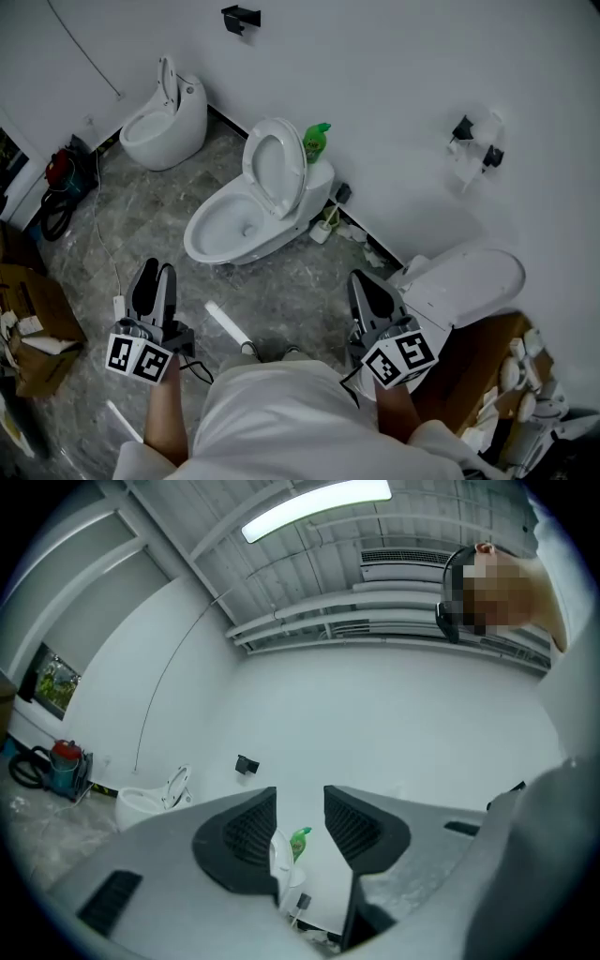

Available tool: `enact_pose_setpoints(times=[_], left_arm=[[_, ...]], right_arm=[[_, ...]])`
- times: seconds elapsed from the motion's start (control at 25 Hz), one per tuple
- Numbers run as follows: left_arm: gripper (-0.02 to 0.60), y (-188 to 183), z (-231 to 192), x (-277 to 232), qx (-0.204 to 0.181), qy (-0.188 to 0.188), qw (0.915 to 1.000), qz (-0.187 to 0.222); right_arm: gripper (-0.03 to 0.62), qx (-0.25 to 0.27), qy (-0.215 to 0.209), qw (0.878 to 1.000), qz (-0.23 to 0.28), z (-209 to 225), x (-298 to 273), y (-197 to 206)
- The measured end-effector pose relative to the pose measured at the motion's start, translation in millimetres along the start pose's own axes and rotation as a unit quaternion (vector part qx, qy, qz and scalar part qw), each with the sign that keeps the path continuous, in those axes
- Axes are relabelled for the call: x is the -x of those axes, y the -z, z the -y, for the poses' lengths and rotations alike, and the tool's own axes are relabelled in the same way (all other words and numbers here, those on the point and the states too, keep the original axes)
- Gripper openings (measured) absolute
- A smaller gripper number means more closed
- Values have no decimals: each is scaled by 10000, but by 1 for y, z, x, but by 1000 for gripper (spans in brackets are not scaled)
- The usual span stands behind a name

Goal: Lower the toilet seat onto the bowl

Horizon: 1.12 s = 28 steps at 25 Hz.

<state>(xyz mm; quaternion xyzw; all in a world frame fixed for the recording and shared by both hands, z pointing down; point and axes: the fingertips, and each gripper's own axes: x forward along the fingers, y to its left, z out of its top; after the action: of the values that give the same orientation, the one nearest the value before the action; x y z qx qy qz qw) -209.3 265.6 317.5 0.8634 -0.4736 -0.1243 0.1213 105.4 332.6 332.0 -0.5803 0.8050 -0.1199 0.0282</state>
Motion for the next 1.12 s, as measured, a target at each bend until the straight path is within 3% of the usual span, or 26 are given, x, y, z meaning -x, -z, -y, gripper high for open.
enact_pose_setpoints(times=[0.28, 0.44, 0.72, 0.96, 1.12], left_arm=[[342, 17, 6, -17, 608, 141, 9980, -58], [359, 34, 5, -43, 595, 289, 9972, -343], [359, 77, -30, -128, 990, 465, 9918, -662], [359, 81, -89, -208, 926, 529, 9904, -879], [359, 98, -121, -264, 1123, 717, 9839, -1194]], right_arm=[[-3, -185, 40, 9998, -99, 26, 9, 20], [-3, -190, 186, 9994, -202, 42, 0, 23], [-3, -6, 595, 9968, -534, 75, -47, 25], [-2, 207, 568, 9960, -664, 76, -150, 3], [-3, 332, 693, 9944, -726, 76, -209, -15]])
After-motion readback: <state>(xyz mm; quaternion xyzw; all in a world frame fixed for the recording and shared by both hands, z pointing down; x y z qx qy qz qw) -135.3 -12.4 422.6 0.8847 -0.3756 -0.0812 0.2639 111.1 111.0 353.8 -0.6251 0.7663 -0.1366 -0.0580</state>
